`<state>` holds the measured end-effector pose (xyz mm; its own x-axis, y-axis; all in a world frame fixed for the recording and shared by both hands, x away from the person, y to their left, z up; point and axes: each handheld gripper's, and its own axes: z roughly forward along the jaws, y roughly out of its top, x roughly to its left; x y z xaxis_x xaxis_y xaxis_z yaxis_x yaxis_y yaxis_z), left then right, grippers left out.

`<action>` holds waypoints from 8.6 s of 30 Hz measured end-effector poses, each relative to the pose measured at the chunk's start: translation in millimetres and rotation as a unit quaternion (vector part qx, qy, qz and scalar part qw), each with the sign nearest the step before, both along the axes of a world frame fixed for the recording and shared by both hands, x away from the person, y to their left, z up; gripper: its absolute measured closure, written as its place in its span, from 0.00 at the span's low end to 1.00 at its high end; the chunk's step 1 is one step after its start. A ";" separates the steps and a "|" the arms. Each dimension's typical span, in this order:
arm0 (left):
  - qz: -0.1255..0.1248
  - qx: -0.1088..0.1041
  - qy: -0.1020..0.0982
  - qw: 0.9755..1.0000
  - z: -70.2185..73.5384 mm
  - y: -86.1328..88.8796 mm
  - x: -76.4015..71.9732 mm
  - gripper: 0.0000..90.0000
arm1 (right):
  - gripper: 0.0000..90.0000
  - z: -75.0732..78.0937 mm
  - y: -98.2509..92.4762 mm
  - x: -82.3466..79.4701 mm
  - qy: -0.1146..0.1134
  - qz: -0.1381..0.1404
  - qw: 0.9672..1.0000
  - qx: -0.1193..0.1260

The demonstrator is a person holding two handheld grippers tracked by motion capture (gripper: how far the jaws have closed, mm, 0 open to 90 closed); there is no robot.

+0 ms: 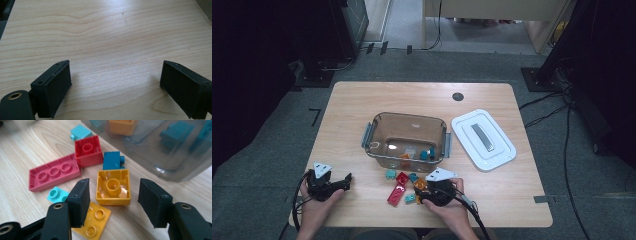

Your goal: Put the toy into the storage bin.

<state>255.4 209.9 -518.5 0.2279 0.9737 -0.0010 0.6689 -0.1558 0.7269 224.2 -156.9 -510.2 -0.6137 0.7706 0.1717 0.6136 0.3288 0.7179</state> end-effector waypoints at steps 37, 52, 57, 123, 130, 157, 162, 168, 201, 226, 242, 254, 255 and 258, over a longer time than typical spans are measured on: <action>0.000 0.000 0.000 1.000 0.0 0.0 0.0 0.11 | 0.67 44.8 -100.2 0.9 -0.015 -0.048 0.999 0.004; 0.000 0.000 0.000 1.000 0.0 0.0 0.0 0.11 | 0.67 83.9 -111.2 11.1 -0.029 -0.036 0.999 0.012; 0.000 0.000 0.000 1.000 0.0 0.0 0.0 0.11 | 0.67 92.6 -110.8 13.6 -0.033 -0.031 0.999 0.012; -0.001 0.000 -0.001 1.000 0.0 0.1 0.0 0.11 | 0.24 138.4 -65.7 55.8 -0.053 -0.002 0.999 -0.008; -0.001 0.000 0.000 1.000 0.0 0.0 -0.1 0.11 | 0.20 130.6 -81.9 39.5 -0.052 -0.025 0.998 -0.007; -0.002 0.000 0.000 1.000 0.0 0.0 0.0 0.11 | 0.33 34.6 -64.7 -7.2 -0.024 -0.031 0.999 -0.004; -0.002 0.000 0.000 1.000 0.0 0.0 0.0 0.11 | 0.38 23.0 -46.2 -10.4 -0.015 -0.009 1.000 -0.003; -0.002 0.000 0.000 1.000 0.0 0.0 0.0 0.11 | 0.39 16.3 -31.3 -16.8 -0.008 0.013 1.000 0.005; -0.002 0.000 0.000 1.000 0.0 0.0 0.0 0.11 | 0.68 -3.4 -22.7 -22.2 -0.029 0.001 0.999 -0.037; -0.002 0.000 0.000 1.000 0.0 0.0 0.0 0.11 | 0.79 7.5 -74.7 -9.5 -0.021 -0.042 0.999 -0.009; -0.002 0.000 0.000 1.000 0.0 0.0 0.0 0.11 | 0.50 -6.5 -36.0 -2.9 -0.034 0.059 0.998 0.000; -0.002 0.000 0.000 1.000 0.0 0.0 0.0 0.11 | 0.47 -11.6 -27.6 1.9 -0.051 0.101 0.994 -0.010; -0.002 0.000 0.000 1.000 0.0 0.0 0.0 0.11 | 0.48 -11.6 -27.4 1.7 -0.052 0.100 0.994 -0.011; -0.002 0.000 0.000 1.000 0.0 0.0 0.0 0.11 | 0.51 -11.5 -28.0 -0.5 -0.059 0.105 0.993 -0.020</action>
